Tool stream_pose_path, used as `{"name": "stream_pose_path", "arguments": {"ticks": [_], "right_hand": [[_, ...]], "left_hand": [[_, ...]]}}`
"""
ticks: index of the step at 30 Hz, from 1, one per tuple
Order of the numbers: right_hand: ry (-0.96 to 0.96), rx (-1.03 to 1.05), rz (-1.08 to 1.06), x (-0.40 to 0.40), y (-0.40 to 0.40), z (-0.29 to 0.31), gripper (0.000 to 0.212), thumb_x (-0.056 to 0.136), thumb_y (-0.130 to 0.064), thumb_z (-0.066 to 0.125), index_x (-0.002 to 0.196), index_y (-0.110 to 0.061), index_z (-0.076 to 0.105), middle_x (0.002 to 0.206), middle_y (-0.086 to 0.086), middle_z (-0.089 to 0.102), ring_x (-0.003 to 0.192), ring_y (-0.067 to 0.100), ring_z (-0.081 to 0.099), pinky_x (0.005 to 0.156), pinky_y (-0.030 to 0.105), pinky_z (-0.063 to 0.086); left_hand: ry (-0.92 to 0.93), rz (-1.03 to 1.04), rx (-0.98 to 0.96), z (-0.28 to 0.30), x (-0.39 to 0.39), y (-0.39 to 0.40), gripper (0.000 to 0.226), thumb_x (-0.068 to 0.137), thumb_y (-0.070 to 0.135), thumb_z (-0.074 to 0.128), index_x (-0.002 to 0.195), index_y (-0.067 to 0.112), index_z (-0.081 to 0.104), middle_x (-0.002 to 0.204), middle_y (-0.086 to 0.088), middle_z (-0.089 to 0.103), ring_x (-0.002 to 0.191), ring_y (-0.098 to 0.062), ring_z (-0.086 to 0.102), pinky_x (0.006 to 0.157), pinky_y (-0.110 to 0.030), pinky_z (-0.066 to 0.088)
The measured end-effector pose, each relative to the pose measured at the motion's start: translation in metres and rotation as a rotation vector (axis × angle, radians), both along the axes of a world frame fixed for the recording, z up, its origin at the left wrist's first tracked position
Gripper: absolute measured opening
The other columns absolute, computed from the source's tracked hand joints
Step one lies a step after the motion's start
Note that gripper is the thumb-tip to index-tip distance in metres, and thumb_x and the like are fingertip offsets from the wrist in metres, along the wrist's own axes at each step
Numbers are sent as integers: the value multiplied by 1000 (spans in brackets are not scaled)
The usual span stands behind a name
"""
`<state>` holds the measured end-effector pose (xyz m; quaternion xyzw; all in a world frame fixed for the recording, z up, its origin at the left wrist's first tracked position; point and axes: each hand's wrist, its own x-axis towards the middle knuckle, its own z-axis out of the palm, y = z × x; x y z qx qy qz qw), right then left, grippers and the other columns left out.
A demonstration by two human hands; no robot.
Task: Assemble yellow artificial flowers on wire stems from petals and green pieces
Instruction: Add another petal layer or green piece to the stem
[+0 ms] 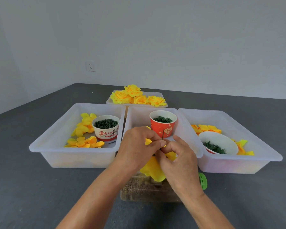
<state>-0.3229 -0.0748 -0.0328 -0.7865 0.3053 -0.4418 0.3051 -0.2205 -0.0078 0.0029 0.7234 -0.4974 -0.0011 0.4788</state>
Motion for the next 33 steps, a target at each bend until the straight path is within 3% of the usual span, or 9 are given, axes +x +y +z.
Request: {"name": "stream_pose_path", "arguments": {"ticks": [3, 6, 9, 13, 17, 21, 27, 30, 33], "right_hand": [[16, -48, 10, -5, -2, 1, 15, 76, -20, 74, 63, -19, 66, 89, -42, 37, 97, -30, 35, 78, -11, 17], [-2, -8, 83, -7, -3, 4, 16, 78, -20, 73, 64, -24, 66, 92, -27, 58, 108, -9, 47, 89, 3, 30], [-63, 8, 99, -6, -4, 12, 16, 78, -17, 73, 64, -23, 68, 91, -16, 67, 105, 4, 55, 89, 21, 41], [-75, -3, 114, -7, -7, 23, 15, 78, -16, 73, 65, -22, 68, 82, -16, 68, 88, -1, 60, 75, 5, 40], [-103, 26, 120, -5, -11, 32, 11, 78, -16, 74, 68, -18, 72, 74, -14, 70, 78, 0, 63, 67, 3, 40], [-108, 26, 116, -4, -11, 39, 10, 78, -17, 74, 69, -21, 72, 72, -17, 68, 76, 0, 63, 65, 1, 39], [-108, 41, 95, -5, -8, 39, 12, 78, -20, 74, 68, -25, 70, 72, -19, 67, 78, -3, 62, 65, 0, 40], [-110, 50, 102, -6, -7, 40, 11, 78, -19, 74, 68, -24, 71, 74, -17, 68, 78, -3, 62, 64, -1, 39], [-103, 30, 107, -5, -7, 43, 10, 79, -19, 74, 70, -23, 72, 75, -17, 68, 80, -4, 61, 65, -2, 37]], "left_hand": [[90, -96, -17, -5, 3, 4, 13, 85, 29, 66, 72, 30, 69, 79, 9, 69, 80, -3, 62, 73, -18, 47], [134, -46, -91, -14, 7, 8, 18, 91, 23, 57, 90, 14, 73, 90, -1, 70, 89, -15, 63, 81, -39, 50], [201, 40, -162, -22, 15, 10, 17, 91, 12, 56, 96, 17, 71, 93, 4, 69, 91, -13, 63, 82, -30, 52], [196, 80, -108, -33, 25, 15, 31, 87, -5, 54, 102, 18, 68, 85, 15, 65, 85, 2, 61, 71, -7, 46], [223, 10, 2, -42, 23, 20, 31, 78, 1, 68, 97, 25, 65, 85, 5, 70, 82, -9, 66, 75, -20, 53], [297, -102, 53, -47, 11, 19, 39, 67, 17, 81, 101, 26, 64, 91, 9, 71, 85, -5, 66, 80, -29, 55], [437, -114, -107, -41, 0, 5, 33, 66, 15, 82, 90, 30, 64, 78, 20, 70, 73, 7, 63, 62, -7, 47], [498, -130, -138, -43, -4, 3, 25, 70, 13, 80, 91, 21, 69, 77, 12, 72, 71, 5, 64, 60, -6, 45], [548, -133, -153, -42, -5, 3, 36, 66, 11, 82, 97, 23, 66, 81, 18, 72, 75, 4, 65, 61, -7, 47]]}}
